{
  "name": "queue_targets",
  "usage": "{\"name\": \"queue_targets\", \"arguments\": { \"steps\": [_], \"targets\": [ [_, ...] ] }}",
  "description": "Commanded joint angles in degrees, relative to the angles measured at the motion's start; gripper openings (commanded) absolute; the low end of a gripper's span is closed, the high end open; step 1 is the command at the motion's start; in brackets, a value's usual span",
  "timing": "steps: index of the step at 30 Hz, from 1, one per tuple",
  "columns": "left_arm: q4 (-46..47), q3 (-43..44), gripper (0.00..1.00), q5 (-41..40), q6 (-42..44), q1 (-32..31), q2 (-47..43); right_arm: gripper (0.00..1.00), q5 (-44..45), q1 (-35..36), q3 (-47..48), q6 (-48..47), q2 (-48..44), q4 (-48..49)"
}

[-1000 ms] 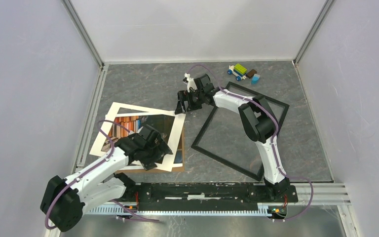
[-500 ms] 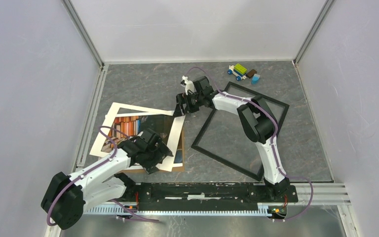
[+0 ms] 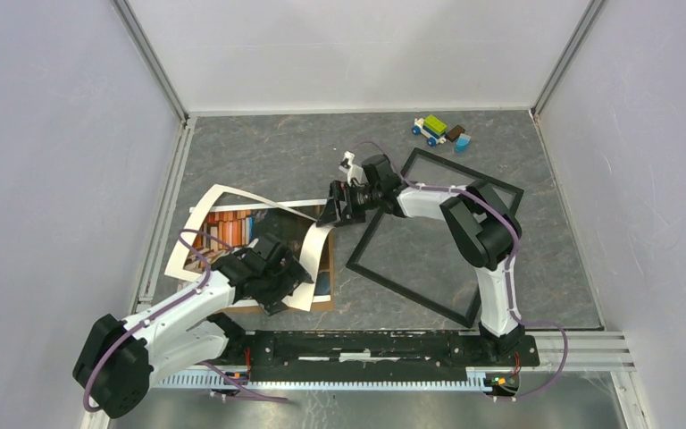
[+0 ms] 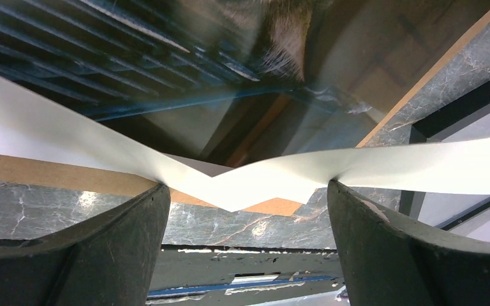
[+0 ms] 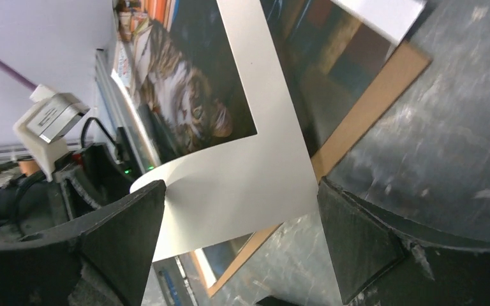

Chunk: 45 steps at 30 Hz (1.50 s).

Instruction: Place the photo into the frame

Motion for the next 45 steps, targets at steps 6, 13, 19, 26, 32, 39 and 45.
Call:
{"name": "queue_targets", "arguments": {
  "steps": [6,13,19,26,32,39,45],
  "targets": [
    [4.3,-4.9,1.0,-4.6,0.5,-0.2,2.0,0.98,2.4,0.4,-19.9,35.1,-7.7,41.1],
    [5.1,-5.3,1.0,-4.0,0.9,-0.2,1.7,0.98,9.0,0.7,-29.0,48.7,-6.6,62.9],
    [5.6,-5.7,1.0,-3.5,1.3,-0.2,1.7,0.98,10.7,0.9,-31.5,55.0,-4.2,72.1],
    [7.1,-5.2,1.0,-3.0,2.8,-0.2,2.3,0.98,14.6,1.4,-35.2,51.3,-6.5,68.2],
    [8.3,-4.3,1.0,-2.6,5.3,-0.2,3.9,0.98,13.1,1.7,-34.0,47.6,-6.0,67.1],
    [11.3,-3.5,1.0,-0.2,10.1,-0.2,3.4,0.98,12.0,-1.7,-36.8,44.3,-8.0,66.9],
    [19.2,-4.8,1.0,7.0,19.2,-0.2,0.0,0.98,12.4,-3.1,-37.9,35.9,-13.7,57.7]
  ]
}}
